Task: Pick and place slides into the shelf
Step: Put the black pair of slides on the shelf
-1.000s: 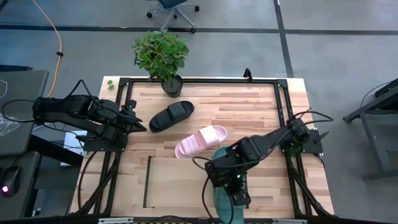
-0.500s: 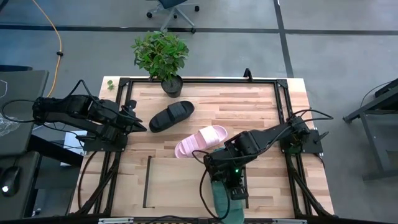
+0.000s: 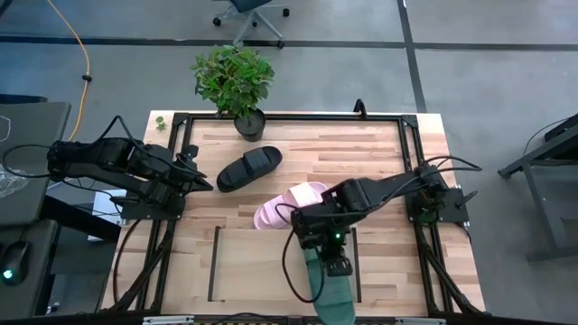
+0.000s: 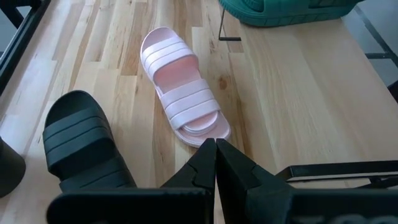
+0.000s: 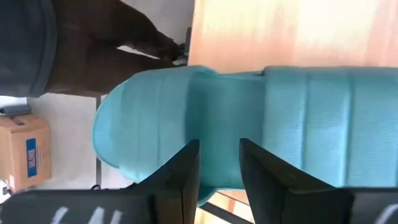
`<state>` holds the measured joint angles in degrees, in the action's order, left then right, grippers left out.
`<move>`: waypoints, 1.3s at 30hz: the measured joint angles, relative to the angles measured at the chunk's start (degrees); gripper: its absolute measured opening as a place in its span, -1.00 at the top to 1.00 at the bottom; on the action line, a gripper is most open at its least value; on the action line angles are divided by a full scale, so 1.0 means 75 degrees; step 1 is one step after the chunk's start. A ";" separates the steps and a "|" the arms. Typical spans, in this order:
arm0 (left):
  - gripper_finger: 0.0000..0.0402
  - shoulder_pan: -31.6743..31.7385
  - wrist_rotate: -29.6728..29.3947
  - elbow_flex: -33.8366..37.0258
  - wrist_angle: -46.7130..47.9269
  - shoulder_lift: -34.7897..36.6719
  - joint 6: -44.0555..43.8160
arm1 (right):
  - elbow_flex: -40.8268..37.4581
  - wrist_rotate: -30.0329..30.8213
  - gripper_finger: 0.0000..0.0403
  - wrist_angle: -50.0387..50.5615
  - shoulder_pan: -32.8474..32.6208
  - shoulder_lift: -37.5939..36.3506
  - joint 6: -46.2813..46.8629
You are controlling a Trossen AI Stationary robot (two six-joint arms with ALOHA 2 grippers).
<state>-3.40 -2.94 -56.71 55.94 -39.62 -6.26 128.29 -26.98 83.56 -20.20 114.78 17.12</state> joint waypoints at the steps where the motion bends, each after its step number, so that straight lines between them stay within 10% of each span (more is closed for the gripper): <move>1: 1.00 0.0002 0.0000 0.0000 0.0000 -0.0001 0.0000 | 0.0000 0.0001 0.49 0.0002 0.0040 0.0000 -0.0063; 21: 1.00 0.0003 -0.0003 0.0000 -0.0003 -0.0002 0.0204 | 0.0000 0.3597 0.49 -0.0579 0.0628 -0.0391 -0.0557; 39: 1.00 0.0003 0.0254 0.0000 -0.0471 -0.0381 0.0204 | 0.0000 0.3948 0.97 -0.1542 0.0941 -0.0737 -0.0815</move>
<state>-3.38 -1.03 -56.71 52.41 -42.48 -4.73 128.29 2.62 72.00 -13.15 109.25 11.00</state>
